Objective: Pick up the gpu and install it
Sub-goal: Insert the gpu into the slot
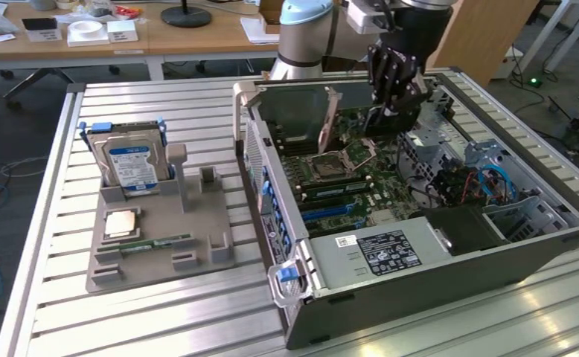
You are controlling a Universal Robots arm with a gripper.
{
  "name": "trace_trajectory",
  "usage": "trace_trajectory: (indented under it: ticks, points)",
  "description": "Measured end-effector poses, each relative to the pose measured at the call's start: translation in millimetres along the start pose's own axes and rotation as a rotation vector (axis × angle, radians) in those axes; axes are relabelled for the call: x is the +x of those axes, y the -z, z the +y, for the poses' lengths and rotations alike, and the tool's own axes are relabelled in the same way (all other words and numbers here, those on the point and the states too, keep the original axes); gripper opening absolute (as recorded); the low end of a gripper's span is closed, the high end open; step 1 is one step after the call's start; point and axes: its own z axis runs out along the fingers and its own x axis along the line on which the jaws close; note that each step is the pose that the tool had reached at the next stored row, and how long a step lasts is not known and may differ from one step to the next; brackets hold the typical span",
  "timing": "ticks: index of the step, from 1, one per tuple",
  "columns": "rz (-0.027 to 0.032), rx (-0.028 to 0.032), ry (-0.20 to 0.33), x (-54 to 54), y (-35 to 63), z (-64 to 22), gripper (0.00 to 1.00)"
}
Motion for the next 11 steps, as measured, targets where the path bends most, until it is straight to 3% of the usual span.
trace_trajectory:
  ticks: [7,11]
  points:
    - [0.0011,0.0007,-0.051,0.1,-6.5,0.9,0.27]
    - [0.0009,0.0008,-0.055,1.5,-6.6,1.0,0.27]
